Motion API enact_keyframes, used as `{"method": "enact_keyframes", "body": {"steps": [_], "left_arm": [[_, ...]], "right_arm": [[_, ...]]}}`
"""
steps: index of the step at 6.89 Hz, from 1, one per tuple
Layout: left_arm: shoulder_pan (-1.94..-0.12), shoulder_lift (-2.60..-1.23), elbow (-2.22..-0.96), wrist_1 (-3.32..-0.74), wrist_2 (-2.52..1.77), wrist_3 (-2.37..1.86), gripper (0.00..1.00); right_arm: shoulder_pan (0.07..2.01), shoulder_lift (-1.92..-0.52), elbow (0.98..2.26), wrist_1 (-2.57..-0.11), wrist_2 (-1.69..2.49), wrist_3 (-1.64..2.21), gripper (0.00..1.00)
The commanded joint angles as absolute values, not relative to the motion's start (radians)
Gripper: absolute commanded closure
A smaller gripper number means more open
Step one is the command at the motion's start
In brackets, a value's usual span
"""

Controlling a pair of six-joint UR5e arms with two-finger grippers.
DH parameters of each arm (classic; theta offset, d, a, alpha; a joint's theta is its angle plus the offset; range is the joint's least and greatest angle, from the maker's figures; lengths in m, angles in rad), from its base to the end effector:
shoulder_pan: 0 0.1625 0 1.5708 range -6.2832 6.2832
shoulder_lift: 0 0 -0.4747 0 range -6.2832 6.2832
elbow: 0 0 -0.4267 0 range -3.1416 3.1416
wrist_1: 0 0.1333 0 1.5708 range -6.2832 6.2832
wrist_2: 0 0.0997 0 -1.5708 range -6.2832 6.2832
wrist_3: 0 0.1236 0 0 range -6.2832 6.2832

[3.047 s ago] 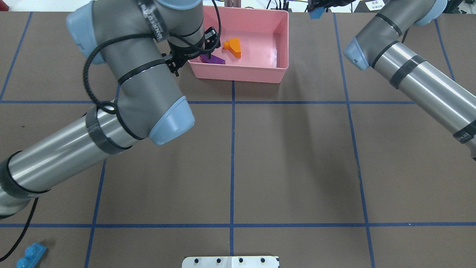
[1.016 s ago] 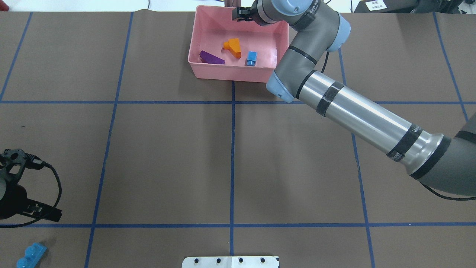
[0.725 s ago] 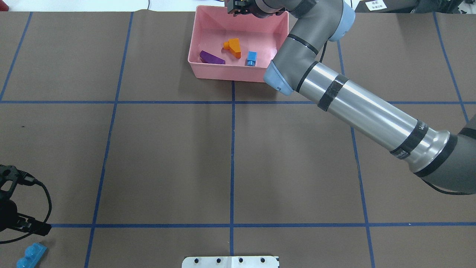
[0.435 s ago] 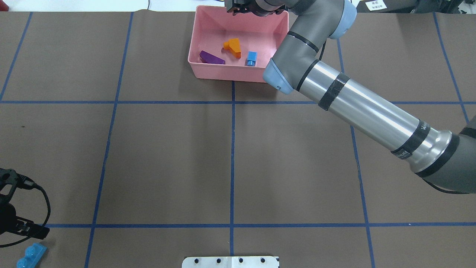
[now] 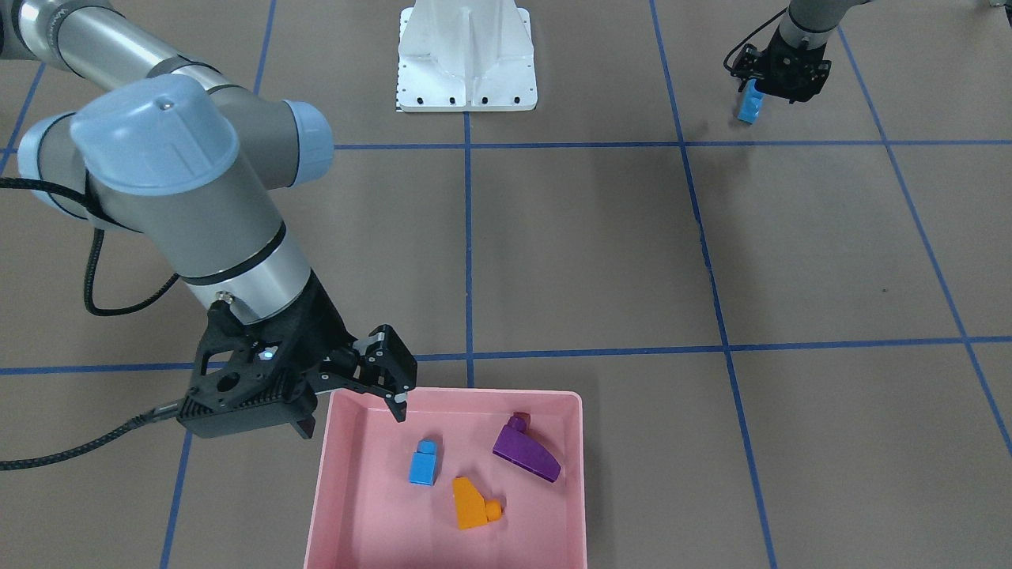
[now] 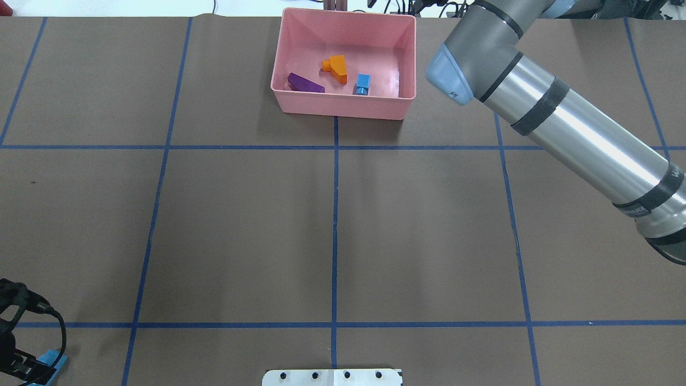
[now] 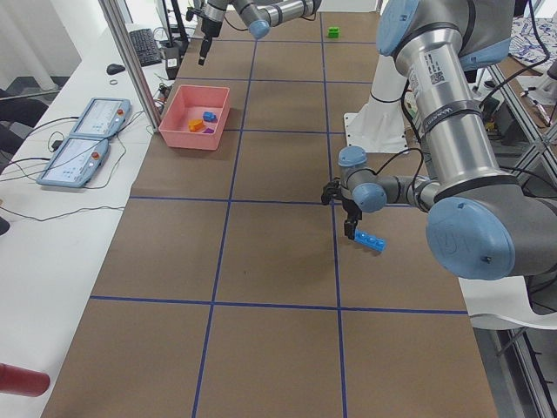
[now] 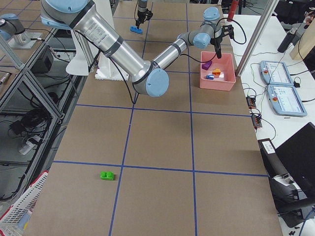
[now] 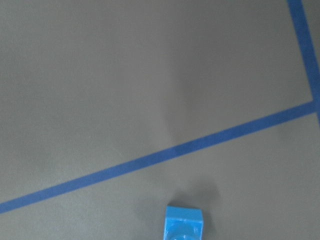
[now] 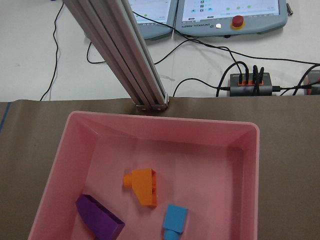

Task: Put all blocks into box

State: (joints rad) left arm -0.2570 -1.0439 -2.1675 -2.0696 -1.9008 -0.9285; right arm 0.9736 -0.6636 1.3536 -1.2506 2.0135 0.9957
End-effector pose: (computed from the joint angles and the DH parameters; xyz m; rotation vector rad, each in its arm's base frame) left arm 0.2993 -0.1751 0.5879 -0.0446 0.6528 0.4654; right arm -0.4119 -0.7486 0.1582 0.4049 -0.9911 0.1362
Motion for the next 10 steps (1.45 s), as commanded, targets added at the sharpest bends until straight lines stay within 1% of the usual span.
{"method": "enact_keyframes", "body": {"steps": [1,2,4,5,6,7,8,9,10], "left_arm": [[-0.21,-1.039,-2.157,-2.089,-1.893,-0.931,0.0],[-0.187,-1.039,-2.119,-2.142,-1.89,-0.949,0.0],[-0.129,-1.039,-2.095,-2.178,-1.862,-0.991,0.0],[-0.111,-1.04,-2.095,-2.18,-1.861,-1.009,0.0],[-0.094,-1.04,-2.088,-2.18,-1.839,-1.009,0.0],[-0.092,-1.04,-2.083,-2.189,-1.836,-1.014,0.11],[-0.091,-1.04,-2.082,-2.209,-1.836,-1.028,0.51],[-0.081,-1.037,-2.08,-2.209,-1.835,-1.028,0.8],[-0.081,-1.035,-2.082,-2.209,-1.835,-1.028,1.0]], "right_arm": [[1.015,-0.719,1.464,-1.362,2.065,0.948,0.01],[1.034,-0.78,1.544,-1.403,2.066,0.896,0.01],[1.093,-0.868,1.673,-1.521,2.127,0.755,0.01],[1.11,-0.911,1.708,-1.523,2.134,0.726,0.01],[1.135,-0.931,1.715,-1.525,2.17,0.694,0.01],[1.161,-0.943,1.717,-1.525,2.216,0.658,0.01],[1.181,-0.954,1.717,-1.525,2.238,0.64,0.01],[1.201,-0.966,1.715,-1.526,2.249,0.591,0.01],[1.222,-0.982,1.715,-1.525,2.279,0.577,0.01]]}}
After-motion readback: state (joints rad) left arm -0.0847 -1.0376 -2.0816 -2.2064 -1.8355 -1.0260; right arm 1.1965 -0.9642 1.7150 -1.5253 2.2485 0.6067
